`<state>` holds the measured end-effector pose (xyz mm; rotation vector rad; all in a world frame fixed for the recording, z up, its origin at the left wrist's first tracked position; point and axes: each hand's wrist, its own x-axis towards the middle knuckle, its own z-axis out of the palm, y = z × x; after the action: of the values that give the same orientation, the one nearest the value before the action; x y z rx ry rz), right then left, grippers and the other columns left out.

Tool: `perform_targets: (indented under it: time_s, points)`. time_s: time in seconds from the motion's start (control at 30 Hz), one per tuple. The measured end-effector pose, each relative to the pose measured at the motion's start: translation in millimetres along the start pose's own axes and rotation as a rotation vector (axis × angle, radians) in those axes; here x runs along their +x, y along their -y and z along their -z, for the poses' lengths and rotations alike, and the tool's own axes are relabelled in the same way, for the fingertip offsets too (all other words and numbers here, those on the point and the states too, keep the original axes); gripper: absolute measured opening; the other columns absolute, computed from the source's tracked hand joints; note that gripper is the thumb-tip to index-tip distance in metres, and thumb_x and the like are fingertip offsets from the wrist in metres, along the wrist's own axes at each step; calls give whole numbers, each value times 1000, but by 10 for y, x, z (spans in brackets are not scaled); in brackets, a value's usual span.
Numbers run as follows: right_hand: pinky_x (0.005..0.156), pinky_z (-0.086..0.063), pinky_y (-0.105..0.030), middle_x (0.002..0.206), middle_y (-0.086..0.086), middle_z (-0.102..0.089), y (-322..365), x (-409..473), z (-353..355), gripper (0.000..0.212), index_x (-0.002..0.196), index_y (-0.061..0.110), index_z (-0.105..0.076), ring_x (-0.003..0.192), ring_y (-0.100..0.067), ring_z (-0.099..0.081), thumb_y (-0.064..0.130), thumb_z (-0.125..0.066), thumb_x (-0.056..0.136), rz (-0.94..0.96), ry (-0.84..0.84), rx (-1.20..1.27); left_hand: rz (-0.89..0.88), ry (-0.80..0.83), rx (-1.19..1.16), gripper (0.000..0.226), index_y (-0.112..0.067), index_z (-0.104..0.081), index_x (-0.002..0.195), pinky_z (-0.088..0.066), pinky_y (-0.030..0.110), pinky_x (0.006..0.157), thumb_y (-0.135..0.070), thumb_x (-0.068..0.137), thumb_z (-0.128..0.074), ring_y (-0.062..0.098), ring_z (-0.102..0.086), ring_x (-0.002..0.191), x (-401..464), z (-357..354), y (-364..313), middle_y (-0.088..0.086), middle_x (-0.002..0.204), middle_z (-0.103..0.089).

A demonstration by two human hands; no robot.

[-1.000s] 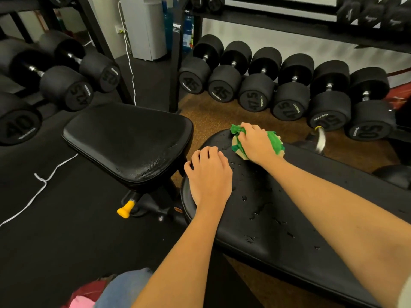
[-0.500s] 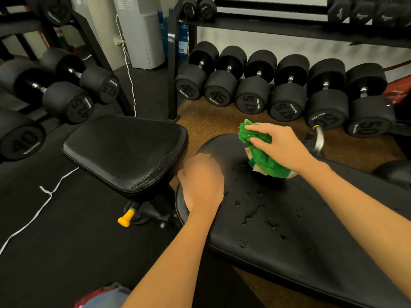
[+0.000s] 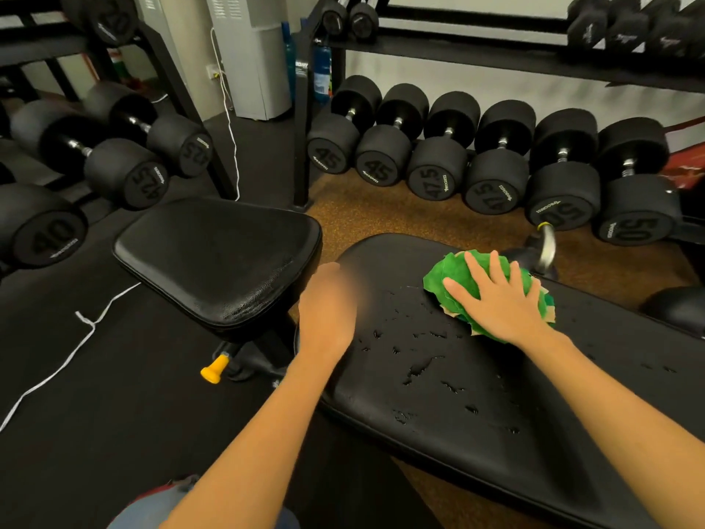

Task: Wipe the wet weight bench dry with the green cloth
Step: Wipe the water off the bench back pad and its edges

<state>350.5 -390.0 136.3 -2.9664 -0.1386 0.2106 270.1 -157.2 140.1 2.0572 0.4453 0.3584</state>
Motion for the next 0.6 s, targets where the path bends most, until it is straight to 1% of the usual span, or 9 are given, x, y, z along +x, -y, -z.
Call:
perform_targets:
  time_s: [0.03, 0.07, 0.1, 0.17, 0.23, 0.3, 0.33, 0.43, 0.6]
  points:
    - [113, 6, -61, 161, -3, 9, 21, 12, -5, 81, 149, 44, 2, 146, -34, 10, 83, -10, 79, -15, 1, -9, 8, 50, -2, 35, -14, -50, 134, -36, 3, 78, -23, 101, -42, -4, -53, 89, -4, 79, 21, -7, 119, -55]
    - [113, 6, -62, 161, -4, 9, 44, 31, -10, 81, 149, 44, 3, 146, -35, 10, 83, -10, 79, -29, -3, -18, 0, 86, 18, 35, -14, -49, 135, -36, 3, 73, -23, 102, -41, -3, -52, 84, -20, 142, 53, -7, 118, -55]
    - [112, 6, -62, 161, -5, 8, 61, 64, -21, 80, 150, 43, 2, 146, -35, 10, 82, -11, 80, -46, -12, -27, -22, 105, 46, 36, -15, -49, 136, -38, 9, 76, -24, 102, -41, 0, -55, 88, -53, 182, 84, -5, 121, -57]
    - [111, 7, -63, 161, -6, 7, 108, 152, -39, 77, 151, 40, 1, 146, -35, 11, 78, -13, 85, -85, -32, -28, -77, 90, 102, 37, -15, -47, 137, -41, 24, 89, -24, 102, -39, 16, -58, 106, -136, 173, 131, 1, 127, -58]
    - [111, 8, -64, 161, -7, 6, 184, 261, -58, 72, 152, 36, 0, 146, -33, 11, 71, -14, 91, -109, -41, -18, -115, 23, 142, 38, -15, -47, 138, -34, 21, 98, -25, 103, -37, 15, -51, 121, -203, 98, 144, 0, 133, -54]
    - [112, 8, -63, 161, -8, 5, 285, 369, -70, 67, 153, 33, -2, 146, -33, 10, 64, -14, 94, -118, -52, -14, -170, -57, 174, 37, -14, -47, 137, -29, 18, 100, -26, 103, -36, 13, -46, 126, -224, 32, 141, -1, 135, -53]
    - [112, 8, -62, 161, -8, 4, 348, 422, -73, 65, 153, 31, -2, 147, -33, 9, 61, -13, 96, -116, -57, -11, -202, -85, 183, 37, -13, -48, 136, -30, 21, 104, -26, 103, -36, 13, -43, 129, -218, 12, 145, 0, 136, -52]
    - [114, 8, -60, 161, -9, 1, 555, 555, -79, 62, 153, 32, -4, 147, -35, 4, 57, -13, 97, -90, -46, 13, -207, -159, 179, 37, -12, -48, 136, -26, 42, 115, -24, 103, -36, 16, -32, 139, -194, -16, 186, 3, 142, -47]
    - [115, 7, -57, 161, -8, -2, 929, 711, -125, 61, 153, 32, -7, 147, -34, 3, 57, -13, 97, 28, -33, 33, -183, -246, 161, 38, -12, -47, 137, -25, 48, 114, -24, 103, -36, 16, -29, 141, -183, -36, 216, 3, 145, -45]
